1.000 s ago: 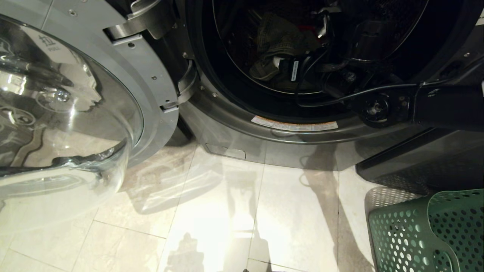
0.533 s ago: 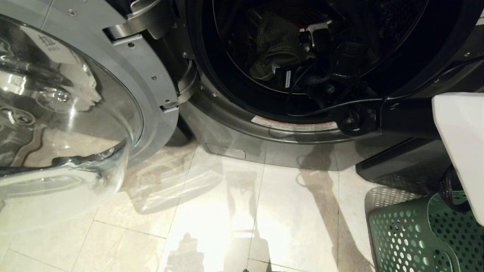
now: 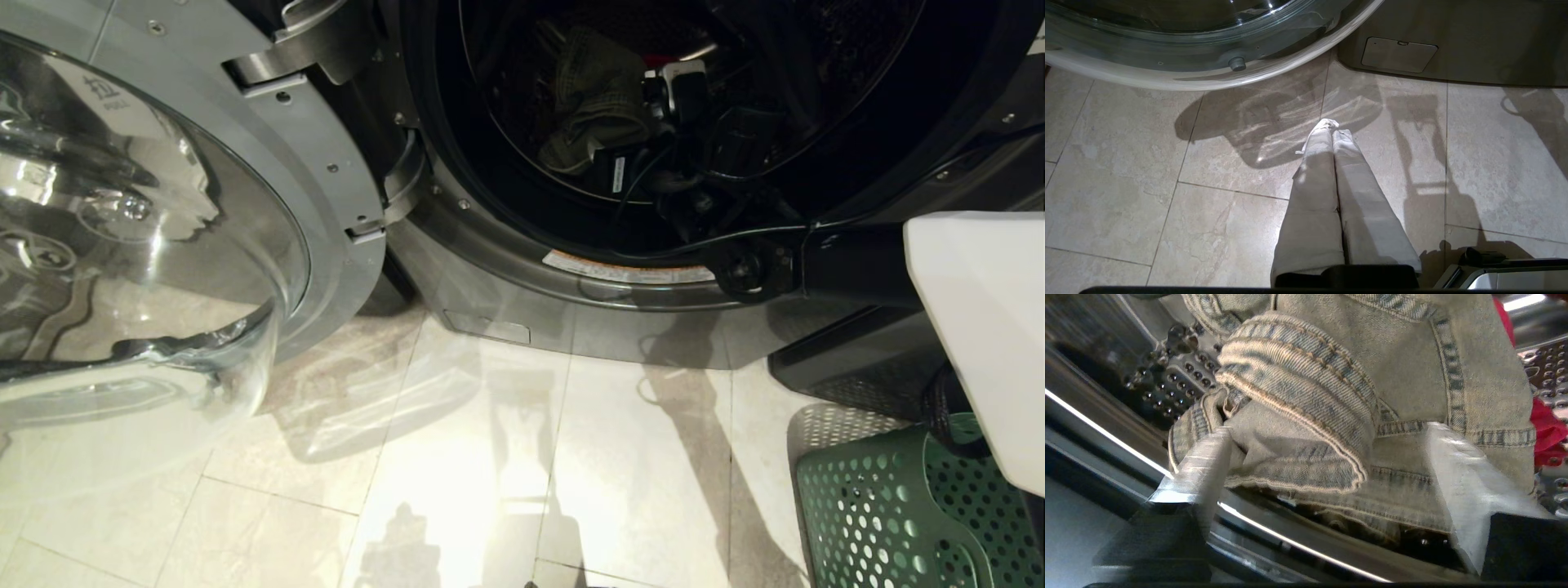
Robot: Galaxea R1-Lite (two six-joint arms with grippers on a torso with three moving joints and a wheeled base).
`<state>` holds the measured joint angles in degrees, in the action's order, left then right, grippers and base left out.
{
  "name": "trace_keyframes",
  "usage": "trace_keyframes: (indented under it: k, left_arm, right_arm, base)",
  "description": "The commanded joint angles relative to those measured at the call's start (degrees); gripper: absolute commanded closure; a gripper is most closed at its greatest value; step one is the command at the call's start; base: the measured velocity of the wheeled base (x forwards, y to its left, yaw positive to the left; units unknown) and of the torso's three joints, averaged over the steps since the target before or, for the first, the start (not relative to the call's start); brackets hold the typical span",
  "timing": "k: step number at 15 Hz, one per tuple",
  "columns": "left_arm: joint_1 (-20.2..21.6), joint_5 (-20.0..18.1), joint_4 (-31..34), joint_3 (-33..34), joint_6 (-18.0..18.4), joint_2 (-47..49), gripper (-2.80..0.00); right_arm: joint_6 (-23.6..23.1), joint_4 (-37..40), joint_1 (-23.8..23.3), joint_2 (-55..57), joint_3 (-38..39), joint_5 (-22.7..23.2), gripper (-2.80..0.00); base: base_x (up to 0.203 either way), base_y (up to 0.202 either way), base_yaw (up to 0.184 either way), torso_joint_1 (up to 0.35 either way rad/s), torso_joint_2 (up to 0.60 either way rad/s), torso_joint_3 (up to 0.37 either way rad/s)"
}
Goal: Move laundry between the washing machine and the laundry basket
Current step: Pick a cloth and place it into the basket
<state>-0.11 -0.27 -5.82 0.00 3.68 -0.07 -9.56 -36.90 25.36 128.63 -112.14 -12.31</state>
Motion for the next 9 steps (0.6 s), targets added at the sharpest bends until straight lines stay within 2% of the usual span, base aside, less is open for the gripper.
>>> trace_keyframes:
  k: [1, 9]
  left_arm:
    - [0.0, 0.0, -0.1, 2.3, 0.1, 0.1, 0.00]
    - [0.0, 0.0, -0.1, 2.3, 0.6, 0.1, 0.00]
  right_arm:
    - [-0.1, -0.6, 0.0, 0.4, -0.2, 0.0, 0.00]
    - [0.1, -0.6, -0.7, 0.3, -0.2, 0.2, 0.00]
  base:
    - [0.000, 0.000, 0.000, 0.000, 0.00, 0.000]
    - [0.000, 0.000, 0.000, 0.000, 0.00, 0.000]
